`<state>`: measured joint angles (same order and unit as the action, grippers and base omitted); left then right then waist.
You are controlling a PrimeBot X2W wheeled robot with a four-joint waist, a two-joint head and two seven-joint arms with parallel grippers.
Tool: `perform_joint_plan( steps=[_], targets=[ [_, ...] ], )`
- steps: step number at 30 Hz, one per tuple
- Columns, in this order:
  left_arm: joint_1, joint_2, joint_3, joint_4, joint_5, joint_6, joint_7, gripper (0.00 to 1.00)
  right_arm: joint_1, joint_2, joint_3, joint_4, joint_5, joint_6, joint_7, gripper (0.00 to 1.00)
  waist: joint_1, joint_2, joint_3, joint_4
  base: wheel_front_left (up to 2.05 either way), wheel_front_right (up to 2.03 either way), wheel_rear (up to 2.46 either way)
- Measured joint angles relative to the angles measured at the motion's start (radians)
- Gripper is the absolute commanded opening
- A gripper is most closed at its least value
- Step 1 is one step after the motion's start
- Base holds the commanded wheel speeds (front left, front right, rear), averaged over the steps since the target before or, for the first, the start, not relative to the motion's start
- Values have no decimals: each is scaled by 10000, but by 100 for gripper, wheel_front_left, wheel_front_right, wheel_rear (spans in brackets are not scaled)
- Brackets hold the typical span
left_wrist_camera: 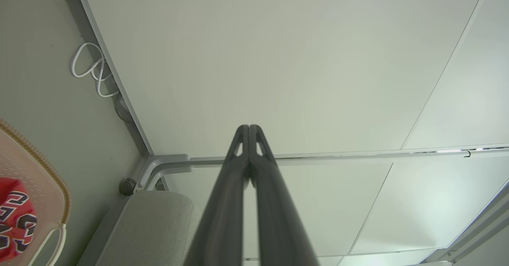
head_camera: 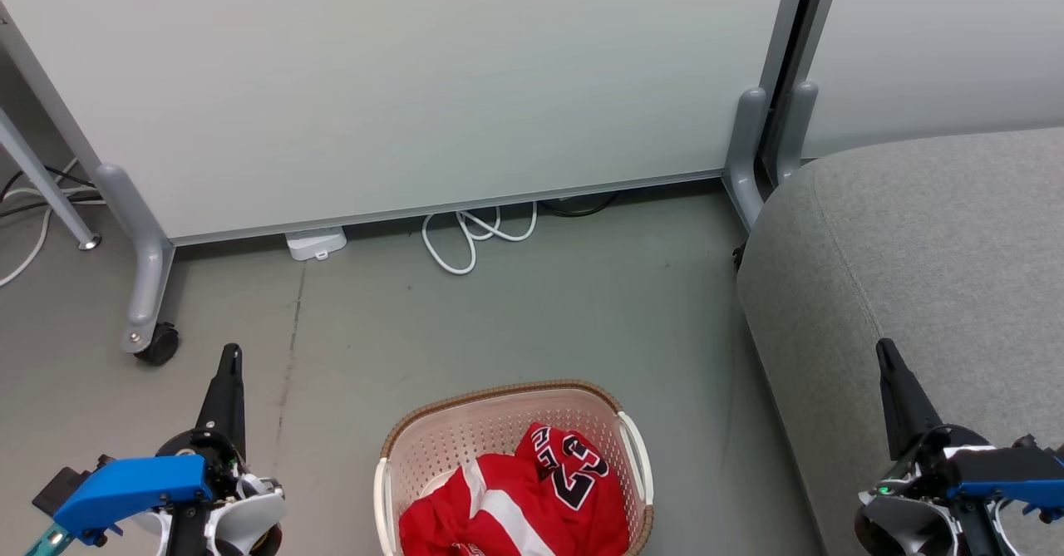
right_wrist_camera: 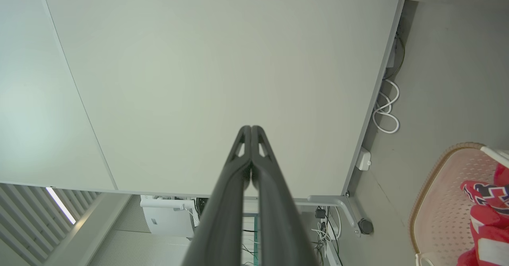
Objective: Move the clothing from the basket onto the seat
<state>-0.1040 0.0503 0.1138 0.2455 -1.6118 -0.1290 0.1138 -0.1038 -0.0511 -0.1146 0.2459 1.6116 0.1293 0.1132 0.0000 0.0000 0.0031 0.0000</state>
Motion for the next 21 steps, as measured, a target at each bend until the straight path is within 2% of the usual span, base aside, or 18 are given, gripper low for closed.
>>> perform_joint_plan(
  steps=[20,21],
  targets=[
    [0,0,0,0,0,0,0,0,0,0,2,0,0,0,0,0,0,0,0,0,0,0,0],
    [19,-6,-4,40,0,2,-8,100,23,2,4,31,-2,-2,0,100,0,0,0,0,0,0,0]
  ],
)
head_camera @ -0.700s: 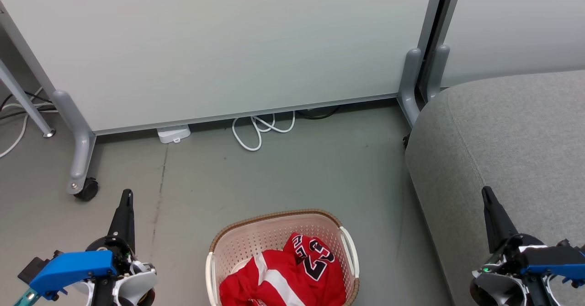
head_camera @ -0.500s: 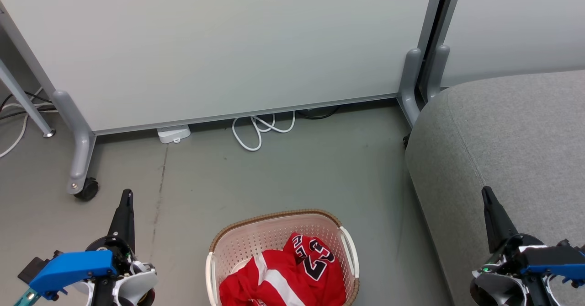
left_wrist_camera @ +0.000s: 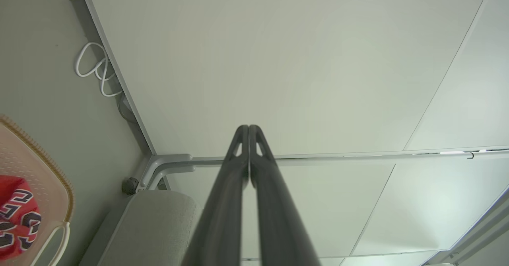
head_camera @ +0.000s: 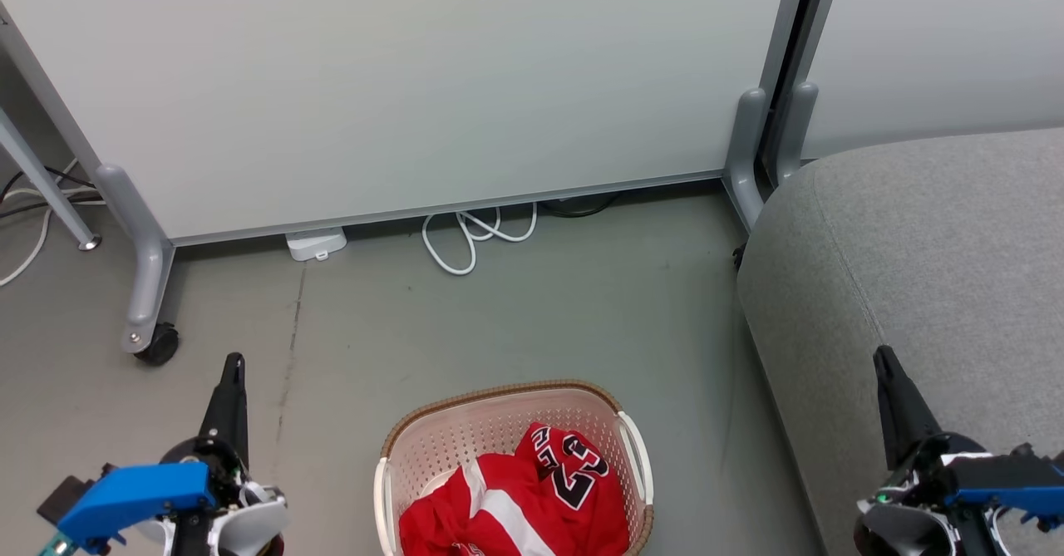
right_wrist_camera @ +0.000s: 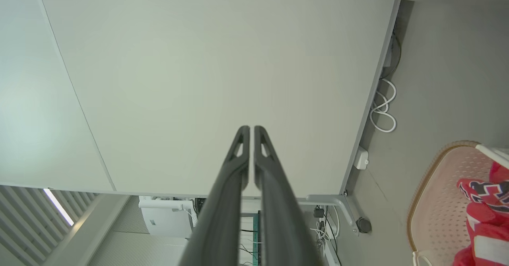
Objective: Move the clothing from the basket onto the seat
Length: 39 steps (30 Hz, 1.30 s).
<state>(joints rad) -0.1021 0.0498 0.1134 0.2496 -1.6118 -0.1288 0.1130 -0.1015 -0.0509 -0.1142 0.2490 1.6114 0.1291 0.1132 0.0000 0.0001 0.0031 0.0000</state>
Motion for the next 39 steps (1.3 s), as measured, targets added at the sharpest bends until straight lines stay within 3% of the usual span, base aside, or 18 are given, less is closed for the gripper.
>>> perform_joint_plan(
  steps=[9,16,39],
  targets=[
    [589,-121,-134,424,56,4,-215,100,458,67,192,414,-56,-4,-196,100,0,0,0,0,0,0,0],
    [586,-117,-293,341,736,58,-550,100,456,69,332,345,-800,-4,-543,100,0,0,2,0,0,0,0],
    [538,-84,-1193,-2,5764,460,-1450,100,451,67,685,142,-6023,-4,-1430,100,0,0,1,41,0,0,0]
  ],
)
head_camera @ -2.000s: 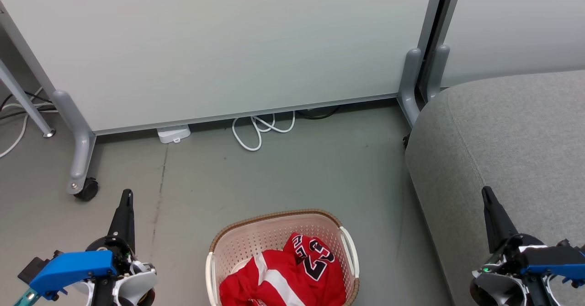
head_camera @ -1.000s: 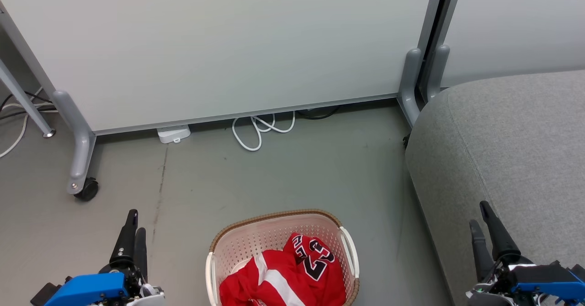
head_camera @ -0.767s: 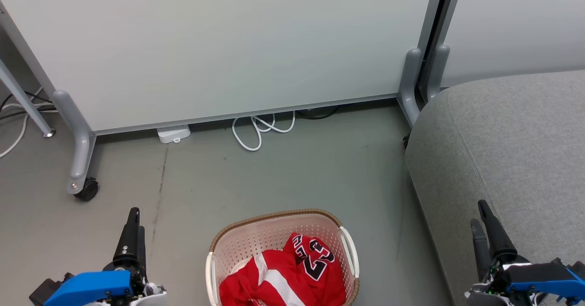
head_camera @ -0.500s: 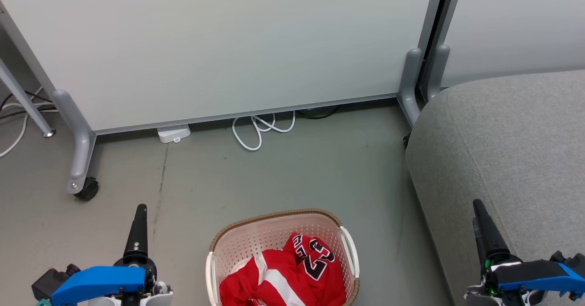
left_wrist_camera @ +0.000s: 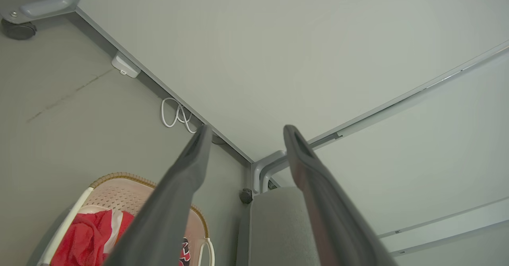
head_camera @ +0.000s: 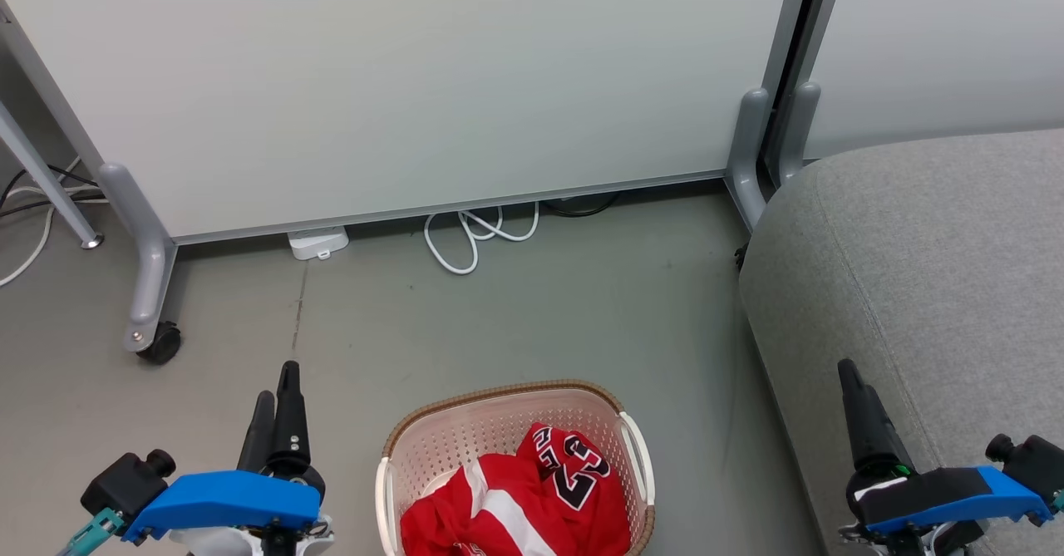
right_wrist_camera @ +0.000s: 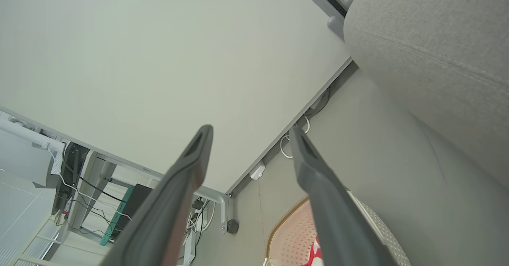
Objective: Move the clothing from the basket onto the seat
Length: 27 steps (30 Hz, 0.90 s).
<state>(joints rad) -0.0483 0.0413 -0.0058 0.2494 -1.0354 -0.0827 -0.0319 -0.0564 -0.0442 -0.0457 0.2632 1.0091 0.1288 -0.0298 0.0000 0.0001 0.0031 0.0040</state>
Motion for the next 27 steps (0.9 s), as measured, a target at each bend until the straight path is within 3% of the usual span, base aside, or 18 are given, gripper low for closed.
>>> perform_joint_plan(
  steps=[6,7,27],
  targets=[
    [-4,6,-117,-40,892,104,-176,100,0,-2,33,-2,-918,0,-190,100,0,0,-6,7,0,0,0],
    [-4,13,-201,-42,1503,119,-326,100,0,-2,54,0,-1590,0,-341,100,0,0,-6,8,0,0,0],
    [-70,71,-537,303,4050,219,-938,100,-8,-8,303,0,-4282,2,-957,100,0,0,-17,93,0,0,0]
  ],
)
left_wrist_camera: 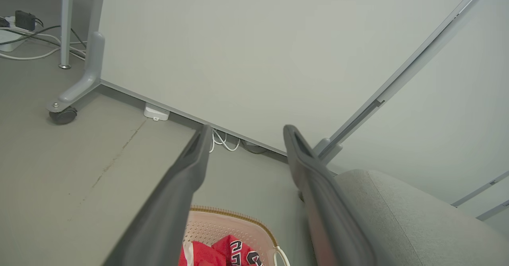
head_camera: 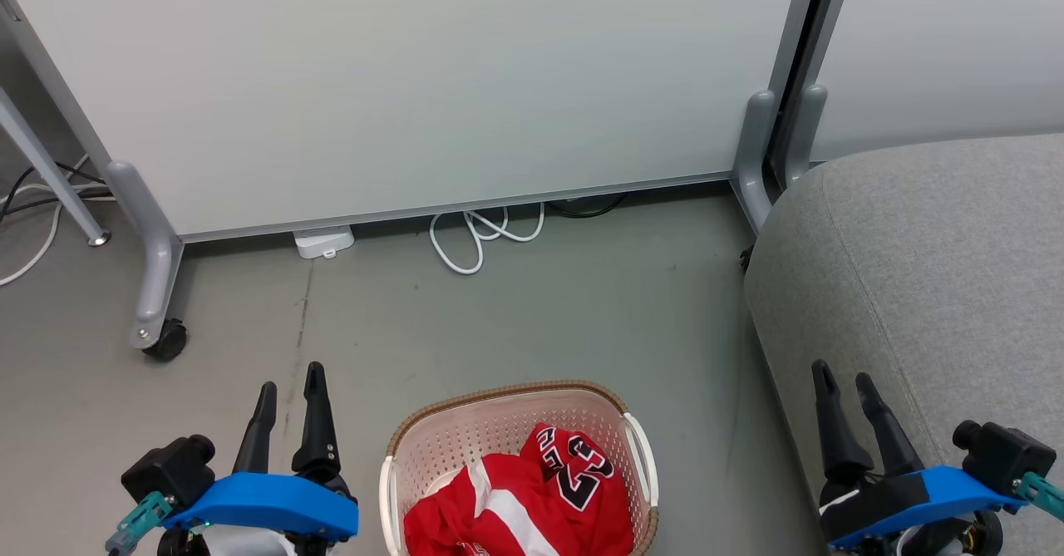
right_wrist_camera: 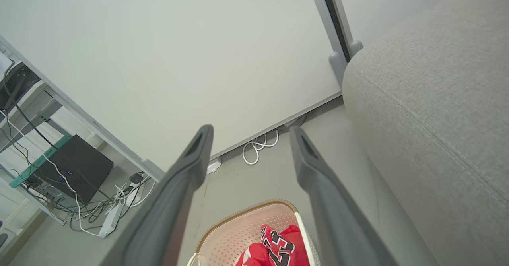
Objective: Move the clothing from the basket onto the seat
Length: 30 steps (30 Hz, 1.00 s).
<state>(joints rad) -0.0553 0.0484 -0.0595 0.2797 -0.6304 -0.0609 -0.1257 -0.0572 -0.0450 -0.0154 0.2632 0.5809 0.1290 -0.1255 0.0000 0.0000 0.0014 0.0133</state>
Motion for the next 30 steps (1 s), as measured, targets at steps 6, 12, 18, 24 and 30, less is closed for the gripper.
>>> perform_joint_plan(
  steps=[6,12,18,24,30],
  targets=[
    [-37,10,-81,90,644,75,-150,100,-8,-2,4,13,-734,2,-113,100,0,0,6,30,0,0,0],
    [-45,13,-130,144,1124,71,-309,100,-18,-2,63,52,-1384,2,-171,100,0,0,9,52,0,0,0],
    [-73,10,-173,207,1379,-151,-449,100,-45,-6,102,105,-1975,2,-255,100,0,0,-6,76,0,0,0],
    [-83,10,-203,320,1797,-192,-602,100,-52,-8,132,153,-2510,2,-343,100,0,0,-29,119,0,0,0],
    [-128,10,-211,393,2286,-190,-717,100,-55,-10,134,167,-3055,4,-439,100,0,0,-20,160,0,0,0]
  ],
)
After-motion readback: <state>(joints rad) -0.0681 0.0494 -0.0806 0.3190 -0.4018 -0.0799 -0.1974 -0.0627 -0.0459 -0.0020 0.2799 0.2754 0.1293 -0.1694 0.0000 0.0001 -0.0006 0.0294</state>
